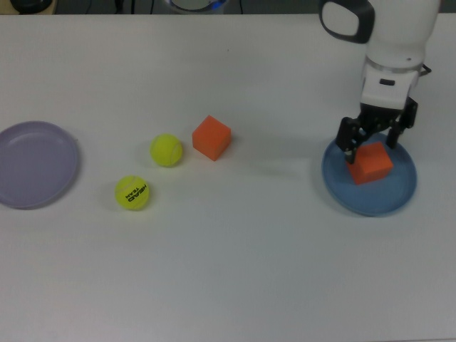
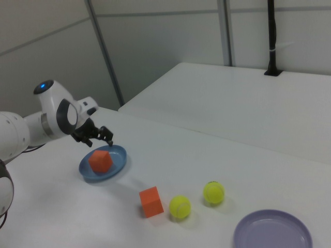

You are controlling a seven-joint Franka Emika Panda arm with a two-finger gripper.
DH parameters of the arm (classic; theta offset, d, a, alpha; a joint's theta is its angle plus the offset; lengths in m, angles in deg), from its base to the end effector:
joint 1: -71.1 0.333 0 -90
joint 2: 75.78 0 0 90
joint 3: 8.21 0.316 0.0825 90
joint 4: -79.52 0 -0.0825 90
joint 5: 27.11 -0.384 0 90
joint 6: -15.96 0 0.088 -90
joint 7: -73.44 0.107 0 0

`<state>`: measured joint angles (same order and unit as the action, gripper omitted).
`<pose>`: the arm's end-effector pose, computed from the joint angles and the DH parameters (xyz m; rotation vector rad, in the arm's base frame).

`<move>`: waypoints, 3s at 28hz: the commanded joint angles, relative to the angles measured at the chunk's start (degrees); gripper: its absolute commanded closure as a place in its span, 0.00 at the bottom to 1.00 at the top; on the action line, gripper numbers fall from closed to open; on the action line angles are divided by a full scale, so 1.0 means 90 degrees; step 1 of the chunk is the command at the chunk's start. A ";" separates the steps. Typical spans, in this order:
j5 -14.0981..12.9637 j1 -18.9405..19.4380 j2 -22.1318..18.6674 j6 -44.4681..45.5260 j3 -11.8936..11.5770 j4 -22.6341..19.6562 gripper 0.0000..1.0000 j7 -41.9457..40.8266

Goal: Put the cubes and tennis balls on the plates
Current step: 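Move the gripper back and lower it over the second orange cube, then grasp the second orange cube and lift it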

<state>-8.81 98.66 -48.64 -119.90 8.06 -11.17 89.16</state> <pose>0.5366 0.4675 0.4069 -2.8930 -0.9445 -0.5539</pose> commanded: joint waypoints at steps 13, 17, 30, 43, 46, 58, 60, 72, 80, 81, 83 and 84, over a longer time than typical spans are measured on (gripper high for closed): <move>-0.2385 -0.0495 -0.2204 0.1785 -0.1553 -0.1758 0.00 -0.4676; -0.2375 -0.0495 -0.2429 0.1386 -0.1885 -0.2401 0.00 -0.5018; -0.2385 -0.0514 -0.2322 0.1032 -0.2531 -0.2784 0.00 -0.5858; -0.2375 -0.0514 -0.1678 0.0662 -0.2531 -0.2775 0.00 -0.5995; -0.2375 -0.0514 -0.1561 0.0564 -0.2531 -0.2765 0.00 -0.5995; -0.2375 -0.0485 -0.1366 0.0534 -0.2326 -0.2765 0.27 -0.5957; -0.2385 -0.0485 -0.1356 0.0534 -0.2316 -0.2736 0.58 -0.5888; -0.2687 -0.0426 -0.1473 0.0613 -0.2219 -0.2258 1.00 -0.4972; -0.2687 -0.0368 -0.1473 0.0622 -0.1633 -0.1457 1.00 -0.3429; -0.2668 -0.0358 -0.1434 0.0613 -0.1497 -0.1311 1.00 -0.3031; -0.2629 -0.0300 -0.1395 0.0613 -0.1359 -0.1164 1.00 -0.2609; -0.2600 -0.0261 -0.1375 0.0613 -0.1301 -0.1096 1.00 -0.2394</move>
<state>-31.91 95.03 -61.68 -114.09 -5.86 -23.96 59.02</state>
